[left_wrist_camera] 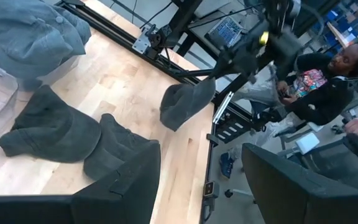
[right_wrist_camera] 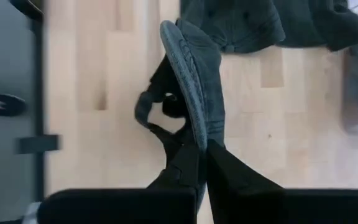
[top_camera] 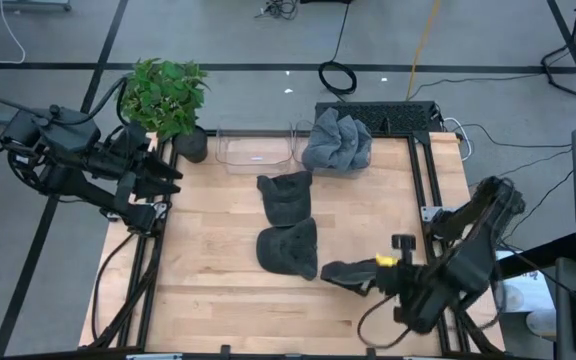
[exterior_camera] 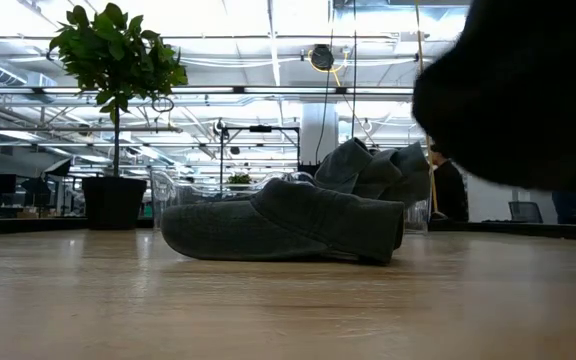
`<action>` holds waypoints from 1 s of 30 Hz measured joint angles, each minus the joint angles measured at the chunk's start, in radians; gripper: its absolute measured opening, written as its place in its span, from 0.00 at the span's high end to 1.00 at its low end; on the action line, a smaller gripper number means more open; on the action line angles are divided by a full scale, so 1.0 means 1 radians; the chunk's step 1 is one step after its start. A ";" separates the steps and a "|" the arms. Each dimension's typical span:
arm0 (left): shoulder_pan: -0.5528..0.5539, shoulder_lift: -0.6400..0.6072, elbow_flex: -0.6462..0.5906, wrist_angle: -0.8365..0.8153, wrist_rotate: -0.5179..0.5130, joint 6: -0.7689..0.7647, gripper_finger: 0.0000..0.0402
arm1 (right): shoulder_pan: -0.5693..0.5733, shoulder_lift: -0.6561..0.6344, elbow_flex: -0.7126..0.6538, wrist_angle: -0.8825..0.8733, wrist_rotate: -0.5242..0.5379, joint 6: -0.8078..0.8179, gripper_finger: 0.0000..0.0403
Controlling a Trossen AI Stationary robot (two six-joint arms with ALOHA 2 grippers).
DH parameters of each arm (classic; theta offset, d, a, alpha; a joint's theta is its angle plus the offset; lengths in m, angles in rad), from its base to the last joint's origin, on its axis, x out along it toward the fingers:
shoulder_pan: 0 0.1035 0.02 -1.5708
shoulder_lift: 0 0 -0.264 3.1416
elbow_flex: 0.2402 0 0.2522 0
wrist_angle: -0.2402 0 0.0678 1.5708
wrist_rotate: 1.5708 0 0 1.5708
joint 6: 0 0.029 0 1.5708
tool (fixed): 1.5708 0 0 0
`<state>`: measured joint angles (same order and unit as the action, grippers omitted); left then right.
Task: Pick & Place hat
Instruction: Put the bottom right black cap into the left transparent bin
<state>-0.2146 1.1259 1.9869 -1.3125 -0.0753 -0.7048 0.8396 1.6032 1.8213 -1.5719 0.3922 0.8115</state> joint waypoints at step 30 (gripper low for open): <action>0.052 0.000 0.000 0.059 -0.058 -0.139 0.42 | -0.833 -0.329 0.106 0.013 0.077 -0.831 1.00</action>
<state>-0.1625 1.1255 1.9869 -1.2535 -0.1333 -0.8443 0.0067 1.2744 1.9273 -1.5592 0.4687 -0.0195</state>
